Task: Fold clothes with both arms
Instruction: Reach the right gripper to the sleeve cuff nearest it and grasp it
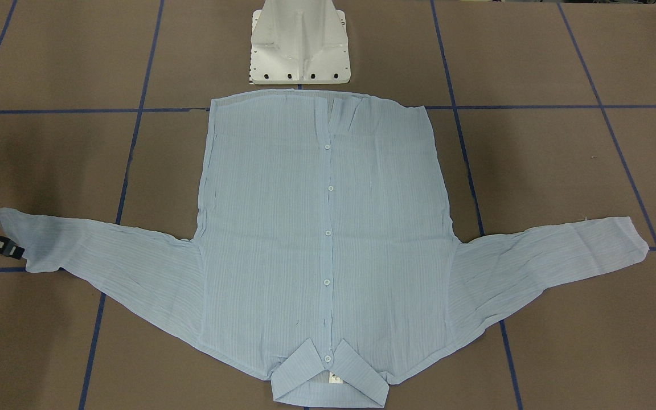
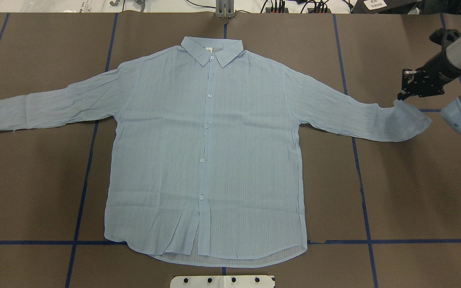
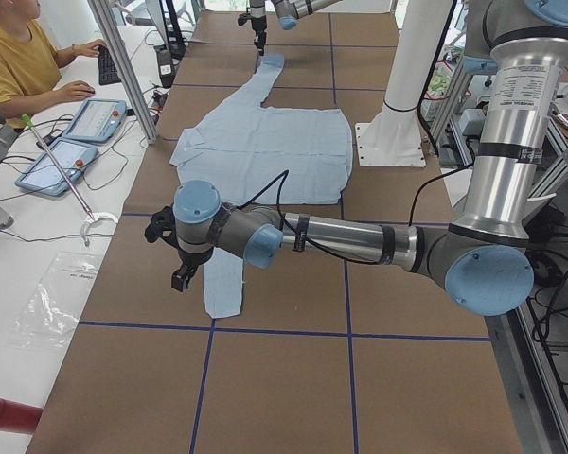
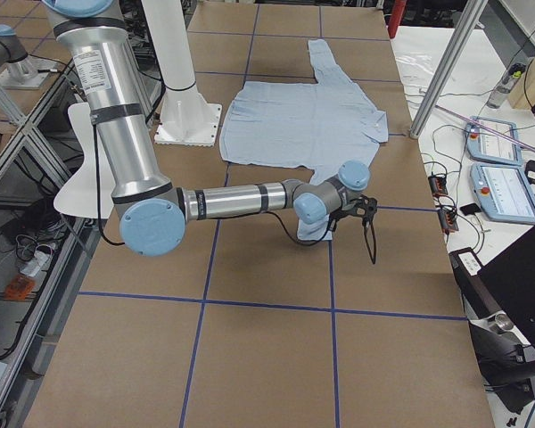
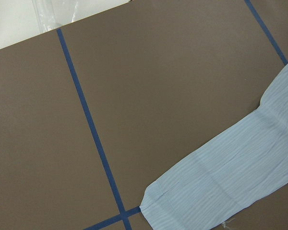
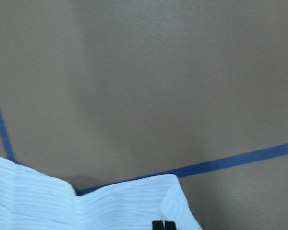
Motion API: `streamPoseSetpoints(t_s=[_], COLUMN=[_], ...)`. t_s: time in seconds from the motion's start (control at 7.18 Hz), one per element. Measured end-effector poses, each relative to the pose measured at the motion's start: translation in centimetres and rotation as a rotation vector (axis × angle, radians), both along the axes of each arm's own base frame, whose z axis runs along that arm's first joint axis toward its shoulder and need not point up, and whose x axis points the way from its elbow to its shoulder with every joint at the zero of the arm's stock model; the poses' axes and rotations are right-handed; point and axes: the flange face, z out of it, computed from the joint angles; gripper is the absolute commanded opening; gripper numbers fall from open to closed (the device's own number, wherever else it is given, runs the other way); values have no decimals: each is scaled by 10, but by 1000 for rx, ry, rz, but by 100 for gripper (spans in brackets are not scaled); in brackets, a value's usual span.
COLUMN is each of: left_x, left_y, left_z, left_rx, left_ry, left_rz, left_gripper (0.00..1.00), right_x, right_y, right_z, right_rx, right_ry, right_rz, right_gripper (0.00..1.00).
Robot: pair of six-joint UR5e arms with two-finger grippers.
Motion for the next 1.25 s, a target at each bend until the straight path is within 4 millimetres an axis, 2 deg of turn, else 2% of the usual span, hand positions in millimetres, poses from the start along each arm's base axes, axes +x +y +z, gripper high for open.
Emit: streamPoseSetpoints(t_s=[0.28,0.56,0.84,1.11,1.25], left_x=[0,-1,0,0,0], left_y=[-3,-1,1,4,5], left_z=[-7,-6,-2,2,4], left_rx=[34,42,37,30,26], left_ry=[-1,0,0,1,2], left_rz=[-1,-1,0,1,1], left_gripper=[100,100,100,100,99], right_x=[-79,-147,-216,-282,-313], right_y=[-18,-36,-64,-68,-65], right_z=[-93,-180,-268,-347,-380], right_rx=[-60,-104,-111,-104,-97], right_ry=[-46,-63,-65,-65,-67], right_rz=[40,121,196,246,267], right_gripper=[0,0,0,0,0])
